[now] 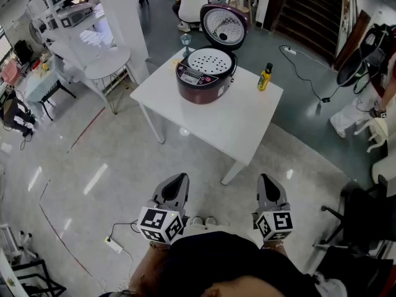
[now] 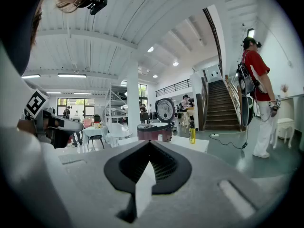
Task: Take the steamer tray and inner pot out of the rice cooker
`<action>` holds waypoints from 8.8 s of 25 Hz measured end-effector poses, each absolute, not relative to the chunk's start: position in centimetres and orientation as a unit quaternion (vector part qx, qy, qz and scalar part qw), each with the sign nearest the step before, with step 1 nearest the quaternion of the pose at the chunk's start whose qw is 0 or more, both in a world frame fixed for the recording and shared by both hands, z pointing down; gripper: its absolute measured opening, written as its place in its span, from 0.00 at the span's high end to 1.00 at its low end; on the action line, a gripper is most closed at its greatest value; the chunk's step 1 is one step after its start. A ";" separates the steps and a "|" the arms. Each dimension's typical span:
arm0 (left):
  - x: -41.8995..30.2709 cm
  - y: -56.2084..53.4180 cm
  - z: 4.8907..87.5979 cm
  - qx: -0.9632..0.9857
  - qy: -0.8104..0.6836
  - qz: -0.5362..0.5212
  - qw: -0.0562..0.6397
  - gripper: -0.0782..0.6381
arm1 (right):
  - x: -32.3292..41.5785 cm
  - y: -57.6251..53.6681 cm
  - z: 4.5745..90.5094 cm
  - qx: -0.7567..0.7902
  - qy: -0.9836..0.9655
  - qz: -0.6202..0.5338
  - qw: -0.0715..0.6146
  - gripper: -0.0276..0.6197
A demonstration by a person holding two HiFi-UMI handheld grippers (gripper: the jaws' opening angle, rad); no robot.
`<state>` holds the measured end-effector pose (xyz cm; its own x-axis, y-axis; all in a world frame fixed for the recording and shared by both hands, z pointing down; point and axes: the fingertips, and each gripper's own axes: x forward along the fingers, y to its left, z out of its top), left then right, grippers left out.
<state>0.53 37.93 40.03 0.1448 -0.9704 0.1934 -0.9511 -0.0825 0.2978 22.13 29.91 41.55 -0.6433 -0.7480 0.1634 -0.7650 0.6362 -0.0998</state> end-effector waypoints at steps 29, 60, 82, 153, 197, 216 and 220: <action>2.0 34.7 40.4 0.749 -0.649 -0.003 0.134 0.49 | 21.6 26.1 41.9 0.393 -0.917 0.045 0.054 0.55; -13.2 13.0 40.9 0.731 -0.670 0.056 0.117 0.38 | 8.5 3.9 41.5 0.397 -0.916 0.008 0.059 0.55; -22.6 -10.9 38.6 0.785 -0.584 0.200 0.054 0.38 | -1.9 -15.5 40.8 0.426 -0.894 0.001 0.142 0.55; -22.5 -23.0 43.5 0.753 -0.487 0.405 0.178 0.75 | -4.9 -25.9 38.0 0.394 -0.901 0.068 0.166 0.87; 3.9 -7.0 53.5 0.764 -0.475 0.245 0.360 0.77 | 20.1 -15.2 48.6 0.407 -0.863 0.126 0.273 0.90; 4.8 -13.0 65.0 0.640 -0.553 0.186 0.500 0.78 | 17.4 -27.0 59.9 0.274 -0.911 0.148 0.271 0.90; 4.6 -14.4 65.8 0.632 -0.565 0.176 0.500 0.78 | 17.8 -28.2 61.4 0.276 -0.909 0.161 0.268 0.90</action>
